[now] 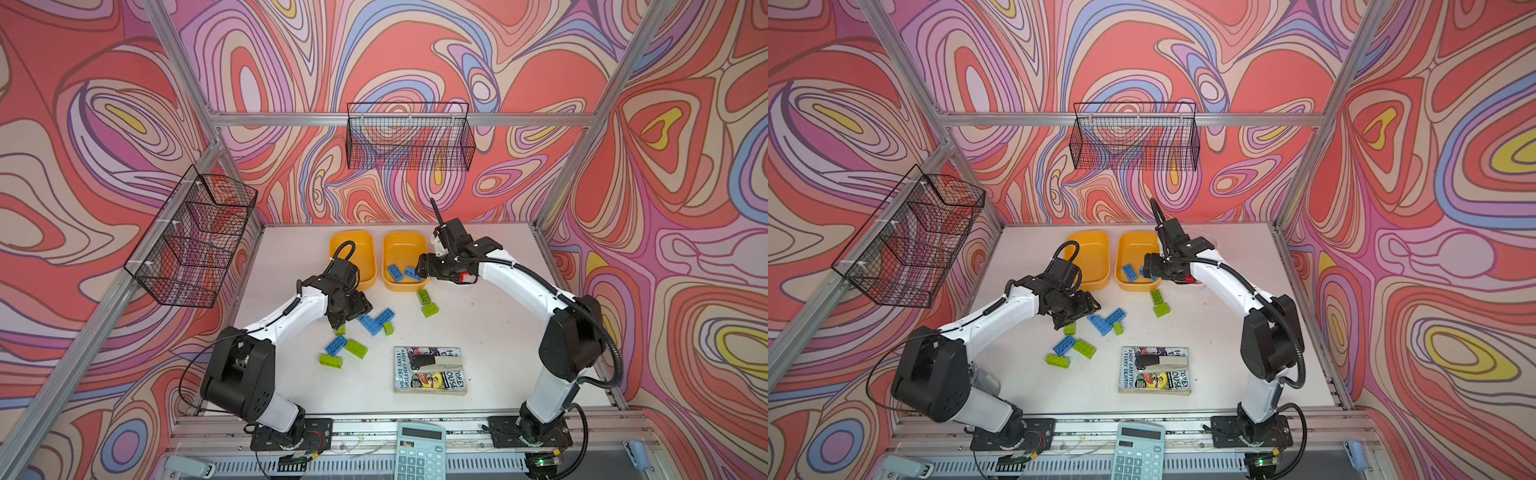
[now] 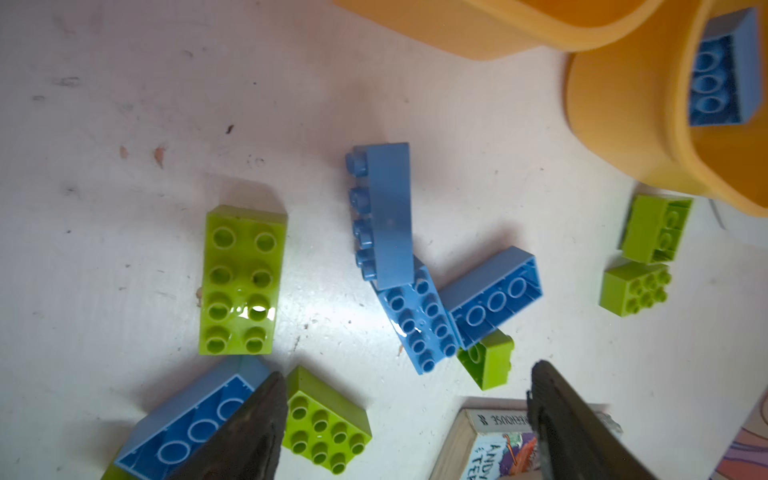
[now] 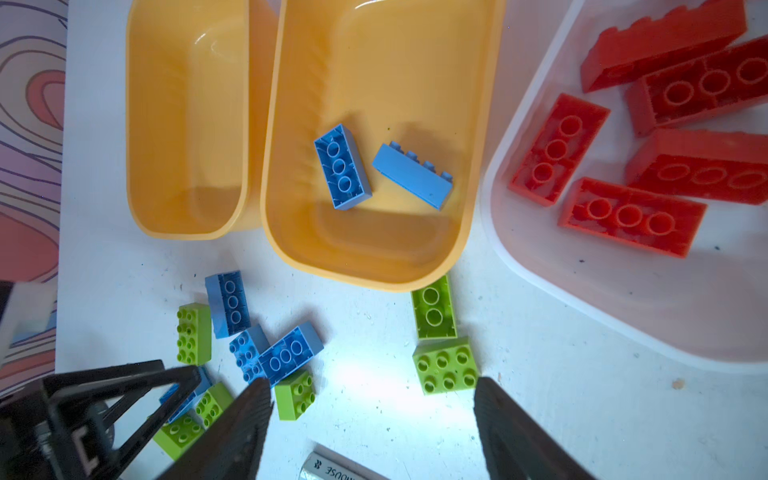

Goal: Sort the legos into containers by color

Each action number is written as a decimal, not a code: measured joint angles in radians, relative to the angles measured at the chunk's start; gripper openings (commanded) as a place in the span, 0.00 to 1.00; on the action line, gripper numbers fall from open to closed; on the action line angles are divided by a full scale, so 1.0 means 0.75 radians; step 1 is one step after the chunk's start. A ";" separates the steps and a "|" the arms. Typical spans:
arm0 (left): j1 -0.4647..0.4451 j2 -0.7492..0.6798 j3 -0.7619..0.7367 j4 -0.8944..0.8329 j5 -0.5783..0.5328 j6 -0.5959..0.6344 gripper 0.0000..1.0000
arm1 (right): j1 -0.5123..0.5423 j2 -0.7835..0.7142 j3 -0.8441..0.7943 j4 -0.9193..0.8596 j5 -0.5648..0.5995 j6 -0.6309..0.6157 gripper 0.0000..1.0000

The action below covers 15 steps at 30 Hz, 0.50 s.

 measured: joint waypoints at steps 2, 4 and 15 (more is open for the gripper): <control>0.000 0.077 0.056 -0.026 -0.026 0.002 0.73 | 0.000 -0.061 -0.059 0.005 0.011 0.003 0.82; 0.000 0.153 0.123 -0.039 -0.048 0.008 0.71 | 0.000 -0.119 -0.112 0.005 0.023 0.007 0.82; 0.000 0.352 0.304 -0.083 -0.120 0.034 0.62 | -0.001 -0.233 -0.205 -0.002 0.092 0.017 0.82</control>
